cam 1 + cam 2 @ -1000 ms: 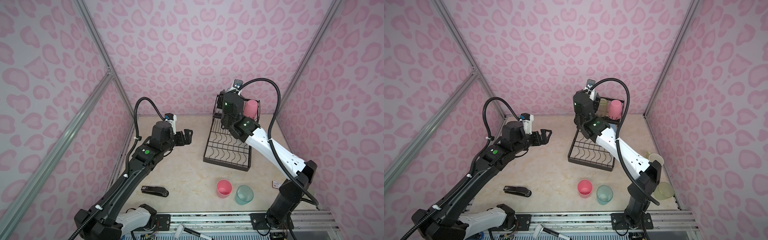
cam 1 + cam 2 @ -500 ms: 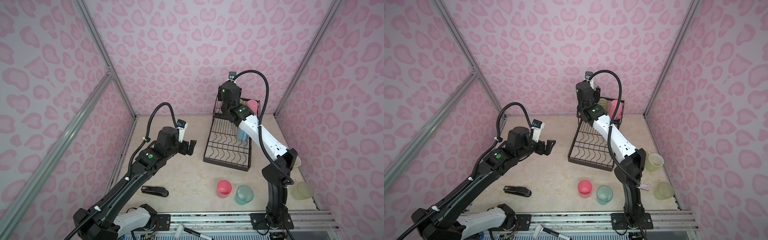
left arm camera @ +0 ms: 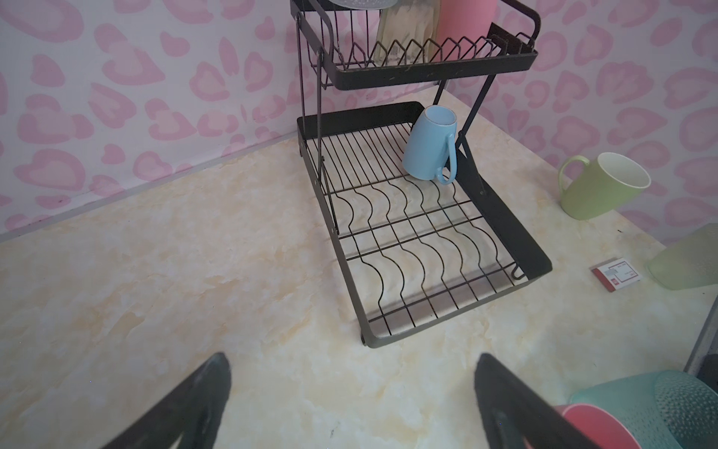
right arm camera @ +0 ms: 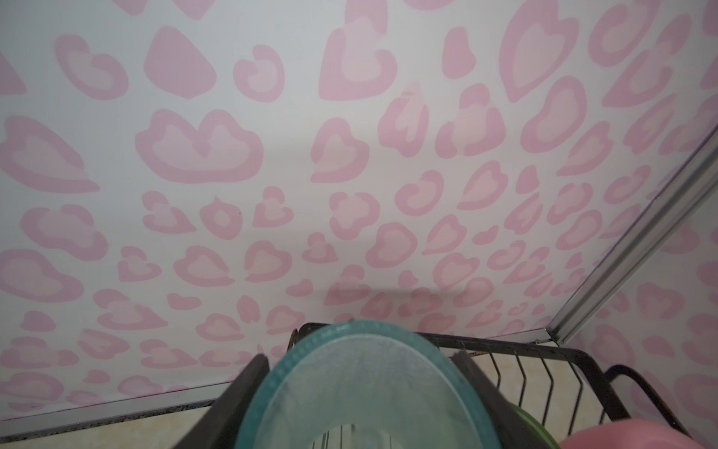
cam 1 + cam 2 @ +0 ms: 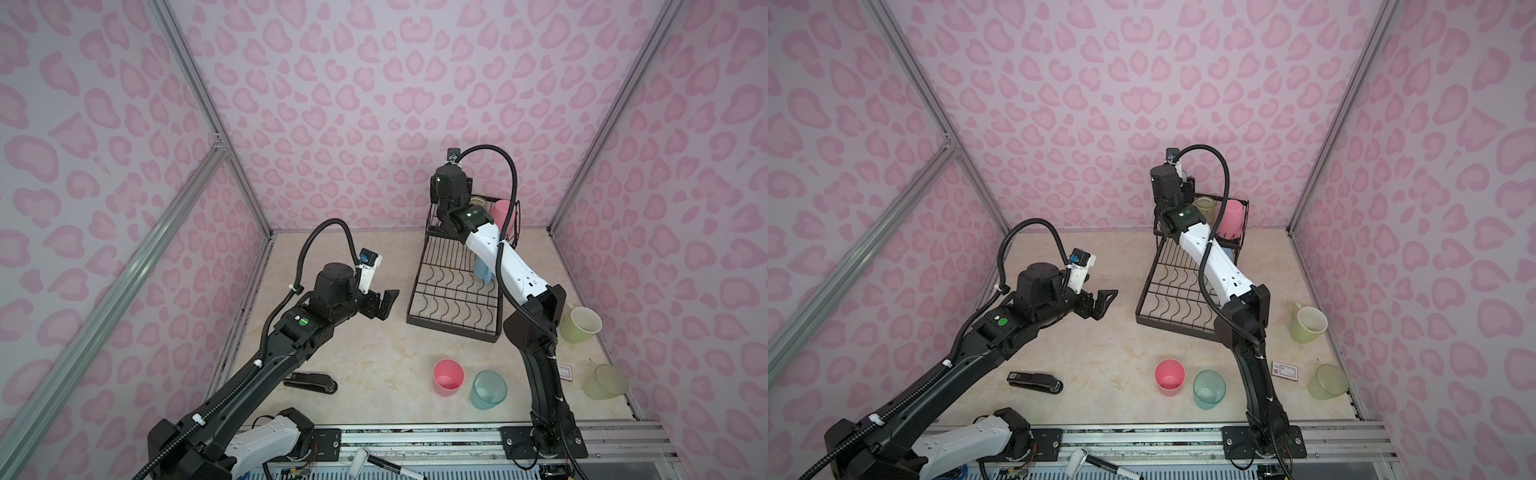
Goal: Load cups into a dish rack
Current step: Place the cup upside down at the dish rack.
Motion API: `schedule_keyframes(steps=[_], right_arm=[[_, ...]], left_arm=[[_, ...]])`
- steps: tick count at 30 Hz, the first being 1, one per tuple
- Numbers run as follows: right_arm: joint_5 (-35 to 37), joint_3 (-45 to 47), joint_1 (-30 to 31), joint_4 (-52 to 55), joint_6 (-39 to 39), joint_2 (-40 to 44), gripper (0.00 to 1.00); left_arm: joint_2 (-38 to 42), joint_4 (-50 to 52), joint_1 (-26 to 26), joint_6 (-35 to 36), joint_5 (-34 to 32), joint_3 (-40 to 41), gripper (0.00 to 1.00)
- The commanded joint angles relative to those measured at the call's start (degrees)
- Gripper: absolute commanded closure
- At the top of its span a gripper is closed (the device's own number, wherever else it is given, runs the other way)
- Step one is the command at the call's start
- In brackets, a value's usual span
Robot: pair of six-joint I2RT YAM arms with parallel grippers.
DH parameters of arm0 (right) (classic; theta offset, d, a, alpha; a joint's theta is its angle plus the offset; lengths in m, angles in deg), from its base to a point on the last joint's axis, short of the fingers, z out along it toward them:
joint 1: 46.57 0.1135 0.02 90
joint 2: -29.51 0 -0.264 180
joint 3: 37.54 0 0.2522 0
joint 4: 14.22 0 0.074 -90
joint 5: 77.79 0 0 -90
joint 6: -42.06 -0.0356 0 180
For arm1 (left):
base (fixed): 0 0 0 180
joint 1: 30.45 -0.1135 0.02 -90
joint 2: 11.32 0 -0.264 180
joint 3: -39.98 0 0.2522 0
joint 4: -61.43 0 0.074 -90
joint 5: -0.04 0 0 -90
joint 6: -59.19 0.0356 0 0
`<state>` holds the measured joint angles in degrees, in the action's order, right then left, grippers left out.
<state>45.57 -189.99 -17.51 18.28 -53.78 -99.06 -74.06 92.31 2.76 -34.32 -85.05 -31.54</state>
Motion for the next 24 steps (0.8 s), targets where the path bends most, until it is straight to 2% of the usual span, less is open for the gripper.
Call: schedule_keyframes(steps=[1, 24], right_arm=[[-0.52, -1.42, -0.39, -0.96, -0.48, -1.67, 0.47], [-0.08, -0.83, -1.33, -1.42, -2.15, -6.28, 0.46]], left_arm=[[-0.10, -3.04, -0.02, -0.93, 1.64, 0.14, 0.01], [-1.31, -3.12, -0.07, -2.07, 2.43, -0.03, 0.02]])
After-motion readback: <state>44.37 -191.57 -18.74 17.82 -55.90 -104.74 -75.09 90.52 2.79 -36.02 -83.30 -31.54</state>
